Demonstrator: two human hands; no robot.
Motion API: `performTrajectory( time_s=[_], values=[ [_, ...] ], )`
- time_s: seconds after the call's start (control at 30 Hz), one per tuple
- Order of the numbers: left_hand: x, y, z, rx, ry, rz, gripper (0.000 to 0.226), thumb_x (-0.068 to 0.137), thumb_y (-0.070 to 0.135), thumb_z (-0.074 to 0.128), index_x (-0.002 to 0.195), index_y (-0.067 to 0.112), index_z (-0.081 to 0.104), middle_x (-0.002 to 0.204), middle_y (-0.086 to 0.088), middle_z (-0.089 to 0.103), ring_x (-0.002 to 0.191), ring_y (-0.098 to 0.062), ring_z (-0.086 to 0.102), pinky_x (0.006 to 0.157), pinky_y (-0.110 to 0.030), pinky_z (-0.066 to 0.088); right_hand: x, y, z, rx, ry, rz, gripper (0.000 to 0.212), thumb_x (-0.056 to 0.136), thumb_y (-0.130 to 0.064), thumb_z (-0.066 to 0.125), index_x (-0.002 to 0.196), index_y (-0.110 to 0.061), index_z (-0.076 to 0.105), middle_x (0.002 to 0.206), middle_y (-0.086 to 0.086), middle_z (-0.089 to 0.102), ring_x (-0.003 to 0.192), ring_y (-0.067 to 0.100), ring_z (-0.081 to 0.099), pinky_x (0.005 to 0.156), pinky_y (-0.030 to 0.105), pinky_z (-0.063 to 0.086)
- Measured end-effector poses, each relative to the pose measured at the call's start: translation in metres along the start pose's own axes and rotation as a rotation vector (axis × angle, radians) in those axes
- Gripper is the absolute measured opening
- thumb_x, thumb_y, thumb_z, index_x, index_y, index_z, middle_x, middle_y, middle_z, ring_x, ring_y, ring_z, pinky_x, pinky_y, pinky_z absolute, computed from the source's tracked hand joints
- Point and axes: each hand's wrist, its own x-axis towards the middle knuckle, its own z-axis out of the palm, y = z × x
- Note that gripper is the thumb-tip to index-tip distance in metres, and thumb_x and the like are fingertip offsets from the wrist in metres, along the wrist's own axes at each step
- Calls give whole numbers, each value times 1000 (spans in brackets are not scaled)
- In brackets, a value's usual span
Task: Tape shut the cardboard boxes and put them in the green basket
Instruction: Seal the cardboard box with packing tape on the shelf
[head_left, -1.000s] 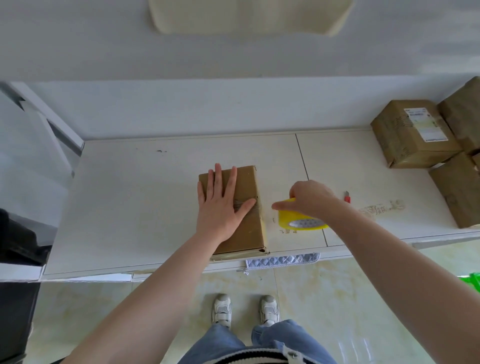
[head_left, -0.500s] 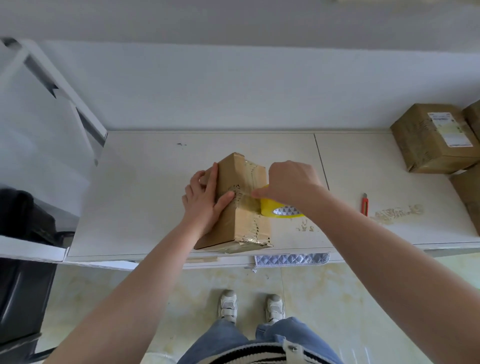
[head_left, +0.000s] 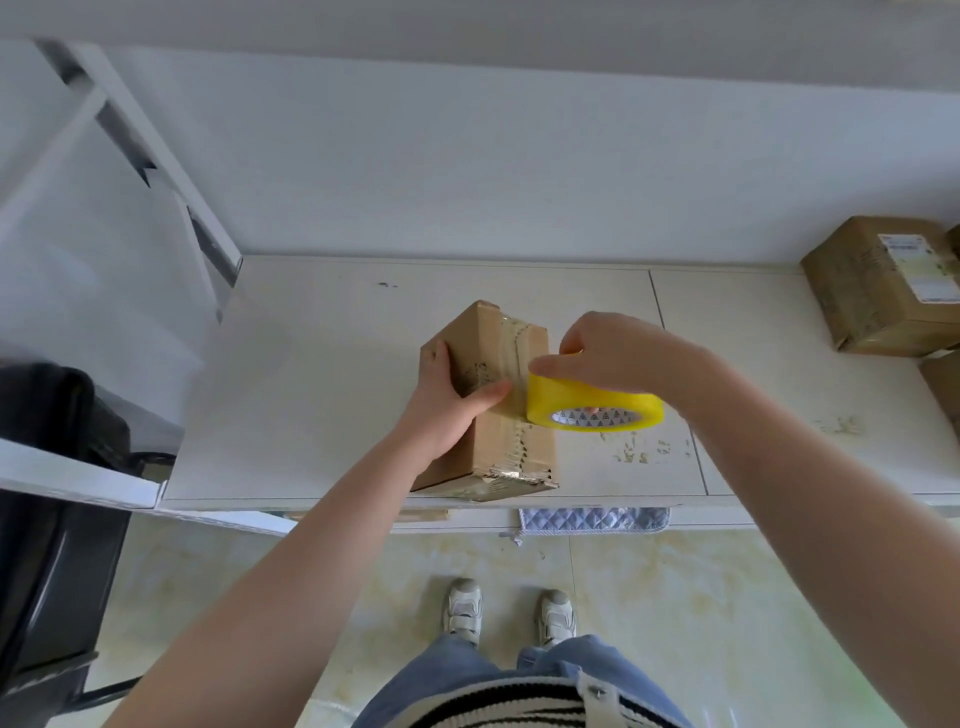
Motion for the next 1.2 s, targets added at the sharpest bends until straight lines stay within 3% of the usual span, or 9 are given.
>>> performTrajectory(
  time_s=[0.13,0.27,0.37,0.47,0.53,0.67,0.9,1.07,1.2],
  values=[
    [-4,-3,20,-261,-41,-46,71,86,38,71,145,34,31,131,9,60,118,-14,59,105,-39,44,-3,-3,-13,-54,114,-42,61,81,-66,57,55,-14,38,47,-3,34,46,17,38,49,27,24],
    [0,-3,34,-351,-138,-67,54,90,39,67,136,47,39,120,25,64,110,1,63,90,-26,48,-2,-6,-21,-171,119,-41,62,77,-75,53,57,-17,44,49,-5,43,49,13,45,50,27,27],
    [-1,-6,23,-338,-183,-113,50,87,46,65,127,59,38,101,46,60,94,22,57,83,-24,42,-4,-2,-22,-33,63,-69,64,72,-79,51,60,-16,50,52,-5,45,50,14,46,51,27,30],
    [-1,-11,15,-356,-185,-205,81,76,55,68,147,49,30,130,21,61,122,-7,56,104,-50,40,-6,-2,-22,59,60,-102,65,66,-80,50,55,-17,44,51,-3,40,46,15,41,50,26,28],
    [0,-11,12,-373,-184,-225,77,79,49,69,147,48,32,130,10,63,121,-19,58,102,-54,42,-5,4,-23,-20,87,-91,65,69,-81,52,56,-17,48,51,-4,47,48,14,48,50,25,28],
    [2,-10,11,-362,-174,-211,80,78,46,72,148,42,34,128,8,65,117,-17,60,110,-56,35,0,34,-22,-263,102,-1,68,72,-85,48,69,-18,60,64,-4,60,62,12,55,51,24,27],
    [4,-12,11,-357,-168,-246,73,85,45,68,148,48,32,131,9,62,122,-20,55,106,-58,38,20,70,25,40,-65,139,71,60,-88,55,68,-18,66,65,1,65,64,16,62,60,29,47],
    [6,-10,7,-352,-183,-273,80,76,46,71,147,44,35,132,5,62,124,-21,54,109,-58,35,27,71,46,184,-131,142,80,47,-92,47,65,-16,66,60,0,63,61,17,62,55,27,39],
    [12,-4,6,-314,-184,-303,75,87,33,69,151,40,30,141,-1,55,131,-27,48,113,-59,30,33,76,48,162,-160,149,80,61,-89,52,72,-12,71,64,3,67,62,17,64,57,27,44]
  ],
)
